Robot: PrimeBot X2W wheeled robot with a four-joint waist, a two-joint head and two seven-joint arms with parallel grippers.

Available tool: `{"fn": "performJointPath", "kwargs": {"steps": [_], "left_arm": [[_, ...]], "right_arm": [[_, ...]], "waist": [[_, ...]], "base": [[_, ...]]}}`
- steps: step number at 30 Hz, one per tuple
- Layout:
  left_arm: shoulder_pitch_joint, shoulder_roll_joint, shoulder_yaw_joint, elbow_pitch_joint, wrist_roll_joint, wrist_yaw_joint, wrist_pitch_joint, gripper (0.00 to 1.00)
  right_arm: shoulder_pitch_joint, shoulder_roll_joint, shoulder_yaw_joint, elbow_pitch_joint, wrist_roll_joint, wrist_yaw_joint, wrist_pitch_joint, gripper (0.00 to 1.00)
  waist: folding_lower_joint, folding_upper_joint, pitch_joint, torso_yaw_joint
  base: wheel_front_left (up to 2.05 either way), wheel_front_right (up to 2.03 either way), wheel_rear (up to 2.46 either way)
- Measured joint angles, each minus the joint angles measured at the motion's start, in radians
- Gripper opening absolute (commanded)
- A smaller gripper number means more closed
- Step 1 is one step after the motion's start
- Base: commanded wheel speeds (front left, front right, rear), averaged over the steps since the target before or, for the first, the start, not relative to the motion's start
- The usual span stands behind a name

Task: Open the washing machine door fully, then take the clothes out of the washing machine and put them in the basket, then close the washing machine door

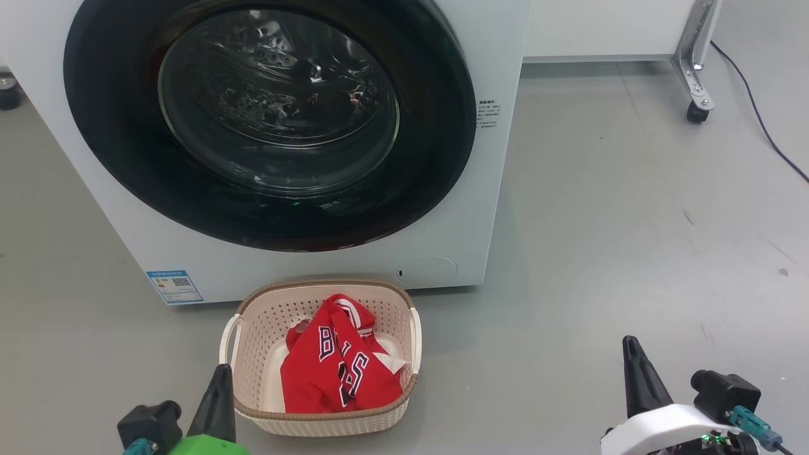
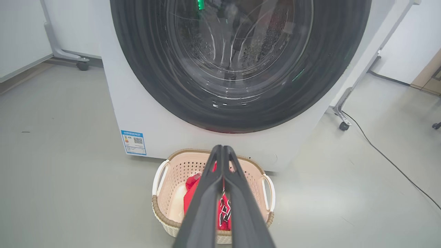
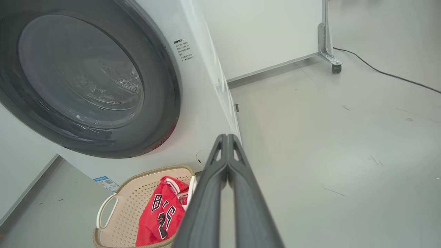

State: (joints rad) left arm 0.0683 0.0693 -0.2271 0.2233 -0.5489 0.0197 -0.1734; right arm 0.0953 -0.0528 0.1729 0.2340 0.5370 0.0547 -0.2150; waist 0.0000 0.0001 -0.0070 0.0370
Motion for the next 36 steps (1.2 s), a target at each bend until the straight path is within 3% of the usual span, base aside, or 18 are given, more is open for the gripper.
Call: {"fn": "performJointPath", "kwargs": {"steps": [36], "left_arm": [[-0.035, -0.010, 0.114, 0.019, -0.428, -0.058, 0.112, 0.00]], "right_arm": [[-0.050, -0.003, -0.105, 0.005, 0.443, 0.026, 0.119, 0.00]], "waist": [[0.0000, 0.0000, 0.004, -0.015]], "base": [[0.00, 0.00, 0.00]]}}
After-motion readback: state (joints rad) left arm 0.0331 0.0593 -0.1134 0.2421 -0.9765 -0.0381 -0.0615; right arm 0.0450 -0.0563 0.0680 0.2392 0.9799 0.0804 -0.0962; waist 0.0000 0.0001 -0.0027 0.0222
